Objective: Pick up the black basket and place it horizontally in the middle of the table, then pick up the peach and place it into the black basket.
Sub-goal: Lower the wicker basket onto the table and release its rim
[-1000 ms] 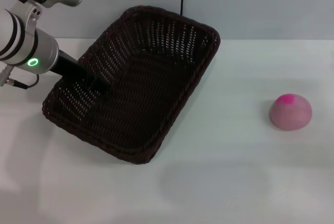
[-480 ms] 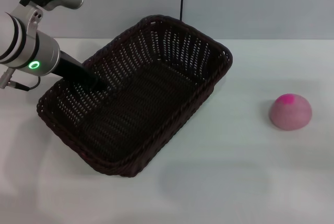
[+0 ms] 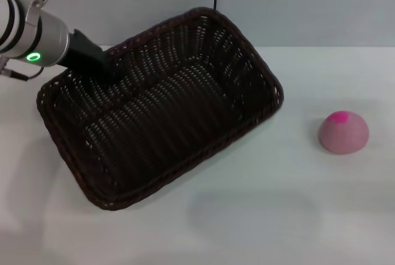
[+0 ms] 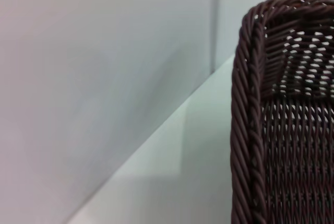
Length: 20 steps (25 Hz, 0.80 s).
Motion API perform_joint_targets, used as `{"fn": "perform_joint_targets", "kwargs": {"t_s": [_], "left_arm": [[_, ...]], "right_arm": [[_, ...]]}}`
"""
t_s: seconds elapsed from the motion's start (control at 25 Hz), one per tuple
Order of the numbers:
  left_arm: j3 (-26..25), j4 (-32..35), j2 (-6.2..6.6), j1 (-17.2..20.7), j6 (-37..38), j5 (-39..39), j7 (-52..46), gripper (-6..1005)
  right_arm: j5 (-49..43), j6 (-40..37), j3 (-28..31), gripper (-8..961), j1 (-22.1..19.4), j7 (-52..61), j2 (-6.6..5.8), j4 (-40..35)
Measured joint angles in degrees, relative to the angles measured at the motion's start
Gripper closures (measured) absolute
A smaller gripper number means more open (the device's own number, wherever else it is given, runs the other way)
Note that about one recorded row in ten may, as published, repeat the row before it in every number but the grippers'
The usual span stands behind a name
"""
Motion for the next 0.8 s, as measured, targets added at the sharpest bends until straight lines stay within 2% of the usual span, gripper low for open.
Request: {"fn": "perform_joint_targets", "kwargs": {"t_s": [0.04,0.08,0.16,0.28,0.44,0.8], "left_arm": [[0.10,0.35,-0.07,-0.32,0.58,-0.02,2.10,711],[0.58,0.92,-0.17,-1.39,2.26,-0.05,8.19,726],[0.97,0.95,-0.17,-1.98,3.04,-0.05,11.01,757],[3.43,1.32,-0.31,-3.14,4.98,-0.93,21.21,764],[6.50,2.02,-0.34,-2.91,4.32,-3.04,27.30,755],[12.56,4.44,-0.36,-1.72,2.25,-4.88,30.31,733]], "right_arm": [[0.00,-0.32,0.00,158,-0.13,0.29,0.02,0.03],[0.02,-0.75,0.00,159,-0.47,1.09,0.04,0.04],[0.03,-0.96,0.00,159,-0.66,1.51,0.04,0.02],[0.04,-1.83,0.06,158,-1.38,2.12,0.07,0.07],[0.04,-2.37,0.08,158,-1.88,2.14,0.10,0.24],[0.04,-2.68,0.09,159,-2.23,2.15,0.16,0.43]]}}
